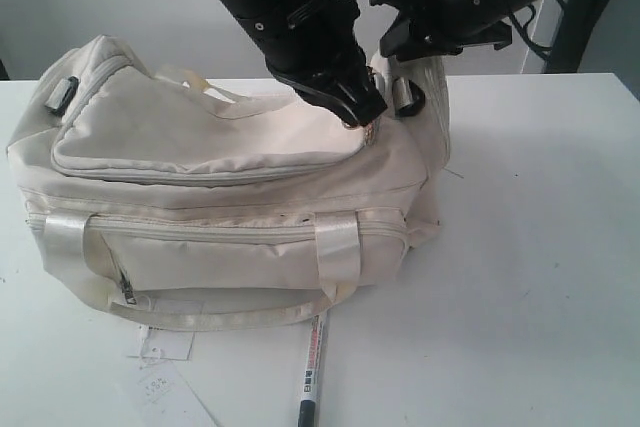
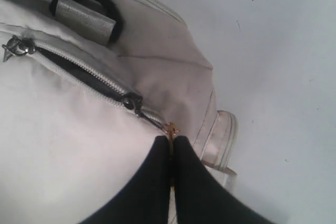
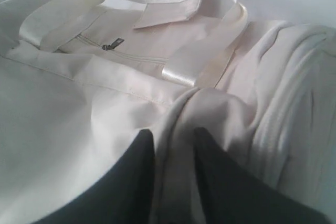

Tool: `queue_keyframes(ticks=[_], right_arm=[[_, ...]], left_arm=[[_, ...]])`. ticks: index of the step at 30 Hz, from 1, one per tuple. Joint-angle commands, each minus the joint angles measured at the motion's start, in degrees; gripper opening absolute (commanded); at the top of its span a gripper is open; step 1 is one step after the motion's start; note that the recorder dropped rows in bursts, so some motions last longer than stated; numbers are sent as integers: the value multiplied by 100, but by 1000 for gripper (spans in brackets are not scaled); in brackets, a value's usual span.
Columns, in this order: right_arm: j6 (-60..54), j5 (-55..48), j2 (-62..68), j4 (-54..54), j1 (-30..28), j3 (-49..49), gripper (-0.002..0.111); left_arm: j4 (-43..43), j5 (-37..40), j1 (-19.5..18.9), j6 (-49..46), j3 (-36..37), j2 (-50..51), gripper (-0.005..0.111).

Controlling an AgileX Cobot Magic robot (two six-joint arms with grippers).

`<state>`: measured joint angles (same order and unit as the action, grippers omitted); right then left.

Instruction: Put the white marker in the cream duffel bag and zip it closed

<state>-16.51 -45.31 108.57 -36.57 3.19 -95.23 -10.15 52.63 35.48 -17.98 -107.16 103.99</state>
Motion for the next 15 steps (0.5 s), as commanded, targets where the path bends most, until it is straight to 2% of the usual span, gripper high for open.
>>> queue_keyframes(ticks=[1,7,15], right_arm=[[10,-184,-387,102,-47,-32,47],[-171,-1241,-579,159,77,-32,46],[-94,-1188,-566,431,371,-3,46]], left_arm=[[-127,200,61,2,46,-67,0],[-127,211,61,2,46,-67,0],[-127,179,61,200,46,-67,0]])
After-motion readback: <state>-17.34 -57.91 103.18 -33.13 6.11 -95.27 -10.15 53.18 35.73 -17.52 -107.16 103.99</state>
